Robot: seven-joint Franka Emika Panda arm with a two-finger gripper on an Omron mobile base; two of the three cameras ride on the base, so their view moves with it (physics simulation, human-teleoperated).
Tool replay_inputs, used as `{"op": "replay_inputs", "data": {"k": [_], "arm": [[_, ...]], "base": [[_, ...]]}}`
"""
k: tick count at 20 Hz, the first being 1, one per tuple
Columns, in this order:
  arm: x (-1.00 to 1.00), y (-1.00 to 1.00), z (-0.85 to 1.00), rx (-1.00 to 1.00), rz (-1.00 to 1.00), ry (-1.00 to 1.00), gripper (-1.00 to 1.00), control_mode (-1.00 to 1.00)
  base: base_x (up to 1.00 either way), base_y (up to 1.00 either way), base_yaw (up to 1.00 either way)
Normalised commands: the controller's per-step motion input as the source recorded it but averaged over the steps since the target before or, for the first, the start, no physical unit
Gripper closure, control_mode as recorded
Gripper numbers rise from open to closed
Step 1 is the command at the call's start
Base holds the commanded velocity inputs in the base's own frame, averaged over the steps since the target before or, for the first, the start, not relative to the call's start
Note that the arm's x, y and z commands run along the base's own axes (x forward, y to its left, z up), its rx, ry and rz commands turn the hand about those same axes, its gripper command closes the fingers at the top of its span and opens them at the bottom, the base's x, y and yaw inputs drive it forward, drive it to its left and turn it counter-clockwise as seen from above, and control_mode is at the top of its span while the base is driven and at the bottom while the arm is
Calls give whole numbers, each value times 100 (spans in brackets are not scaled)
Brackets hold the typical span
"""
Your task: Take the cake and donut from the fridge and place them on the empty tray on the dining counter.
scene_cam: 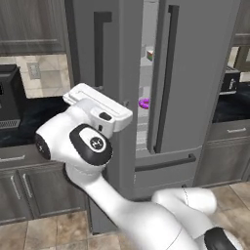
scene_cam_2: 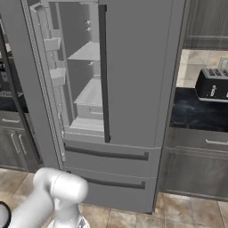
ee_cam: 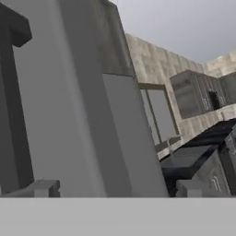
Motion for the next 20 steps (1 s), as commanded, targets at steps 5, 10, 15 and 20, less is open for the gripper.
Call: {"op": "replay_inputs", "data": {"k": [5,10,15,20], "arm": [[-71,-94,14,25,18,9,-100,-100],[-3,-100,-50,42,29,6,-100,-100],[2,-94,0,60,36,-21,-100,-100],[34,-62,-20,58,49,-22,-100,-100]], "base": [[0,0,0],[0,0,0],[0,0,0],[0,0,0]]}}
